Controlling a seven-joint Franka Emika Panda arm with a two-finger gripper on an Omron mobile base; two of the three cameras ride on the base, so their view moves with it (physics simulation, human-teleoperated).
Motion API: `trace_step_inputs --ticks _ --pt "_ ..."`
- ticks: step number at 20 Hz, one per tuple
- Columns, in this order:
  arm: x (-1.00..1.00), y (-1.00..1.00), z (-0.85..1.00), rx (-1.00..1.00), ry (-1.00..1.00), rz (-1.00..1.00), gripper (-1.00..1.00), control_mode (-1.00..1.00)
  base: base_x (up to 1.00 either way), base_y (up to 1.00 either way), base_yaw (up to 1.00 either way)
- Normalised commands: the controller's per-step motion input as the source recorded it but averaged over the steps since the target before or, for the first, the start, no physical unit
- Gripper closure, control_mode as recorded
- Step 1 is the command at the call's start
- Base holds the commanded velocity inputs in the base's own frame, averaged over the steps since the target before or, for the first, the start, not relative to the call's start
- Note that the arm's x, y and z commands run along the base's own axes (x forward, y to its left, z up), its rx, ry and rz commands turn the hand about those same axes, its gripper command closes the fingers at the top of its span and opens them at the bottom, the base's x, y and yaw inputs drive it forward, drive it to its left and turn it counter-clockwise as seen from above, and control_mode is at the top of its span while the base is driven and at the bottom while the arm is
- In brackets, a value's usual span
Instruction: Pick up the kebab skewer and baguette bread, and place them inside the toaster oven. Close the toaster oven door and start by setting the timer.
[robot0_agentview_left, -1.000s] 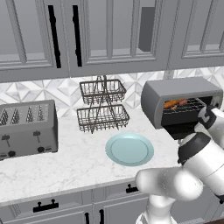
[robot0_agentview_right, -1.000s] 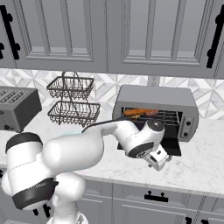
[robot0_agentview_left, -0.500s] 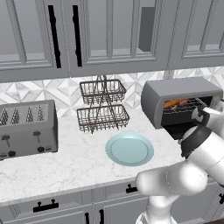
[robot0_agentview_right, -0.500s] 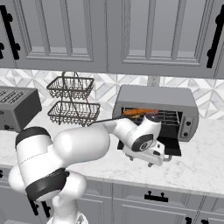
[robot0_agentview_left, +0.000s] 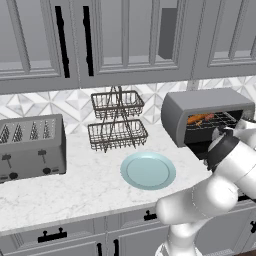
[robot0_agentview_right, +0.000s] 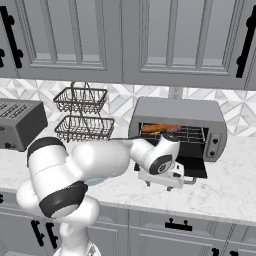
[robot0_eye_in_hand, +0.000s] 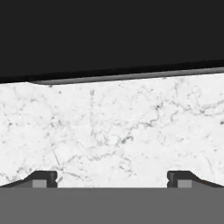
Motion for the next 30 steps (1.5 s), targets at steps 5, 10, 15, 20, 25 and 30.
trace_step_inputs --ticks 5,10,15,20,25,30 --pt "0.21 0.01 -0.32 -0.03 0.0 0.0 -1.0 -1.0 0.0 0.0 0.0" --pt "0.28 0.03 -0.24 -0.05 -0.01 0.0 -1.0 -1.0 0.0 0.0 0.0" --pt "0.4 0.01 -0.08 -0.04 -0.03 0.0 -1.0 -1.0 0.0 0.0 0.0" --pt "0.35 0.0 -0.01 -0.03 -0.07 0.0 -1.0 -1.0 0.0 0.0 0.0" --pt "0.39 0.05 0.0 -0.03 -0.12 0.0 -1.0 -1.0 0.0 0.0 0.0" --pt "0.46 0.12 0.05 -0.02 -0.17 0.0 -1.0 -1.0 0.0 0.0 0.0"
